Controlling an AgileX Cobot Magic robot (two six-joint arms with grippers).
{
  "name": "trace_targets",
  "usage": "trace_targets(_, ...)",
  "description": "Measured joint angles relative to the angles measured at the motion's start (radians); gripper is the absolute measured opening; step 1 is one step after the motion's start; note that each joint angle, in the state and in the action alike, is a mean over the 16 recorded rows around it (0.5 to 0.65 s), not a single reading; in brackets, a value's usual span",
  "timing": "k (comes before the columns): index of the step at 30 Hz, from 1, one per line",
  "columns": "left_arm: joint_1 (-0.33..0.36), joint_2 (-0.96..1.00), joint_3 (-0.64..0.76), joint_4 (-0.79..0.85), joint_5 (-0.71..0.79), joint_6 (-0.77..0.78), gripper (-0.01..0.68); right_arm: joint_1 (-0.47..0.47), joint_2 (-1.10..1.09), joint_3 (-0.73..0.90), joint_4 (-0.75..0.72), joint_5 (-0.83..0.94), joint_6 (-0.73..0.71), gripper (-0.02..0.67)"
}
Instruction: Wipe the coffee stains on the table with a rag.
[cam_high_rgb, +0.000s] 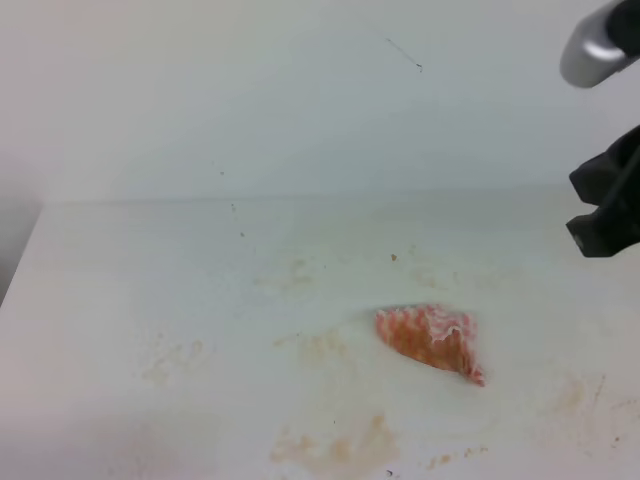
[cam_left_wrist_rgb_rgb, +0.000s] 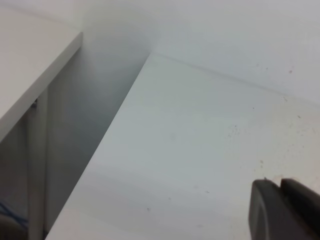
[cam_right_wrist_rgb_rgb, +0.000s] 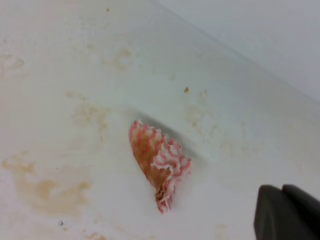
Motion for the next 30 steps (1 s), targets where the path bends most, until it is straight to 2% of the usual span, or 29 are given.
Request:
trace_targets(8, 0.000, 0.000, 0.000, 0.000, 0.000, 0.000, -0.003, -0.012, -0.012, 0.005, 0.003, 0.020, -0.009, -0.002)
trace_targets(14, 0.000, 0.000, 0.000, 0.000, 0.000, 0.000, -0.003, -0.102, -0.093, 0.080, 0.058, -0.086, -0.036, -0.002)
trace_targets(20, 0.000, 0.000, 0.000, 0.000, 0.000, 0.000, -0.003, -0.301, -0.308, 0.295, 0.190, -0.292, -0.068, -0.002)
trace_targets(25, 0.000, 0.000, 0.000, 0.000, 0.000, 0.000, -0.003, -0.518, -0.558, 0.555, 0.309, -0.467, -0.081, -0.002)
trace_targets(30, 0.000, 0.000, 0.000, 0.000, 0.000, 0.000, -0.003, -0.696, -0.815, 0.805, 0.352, -0.562, -0.089, -0.002)
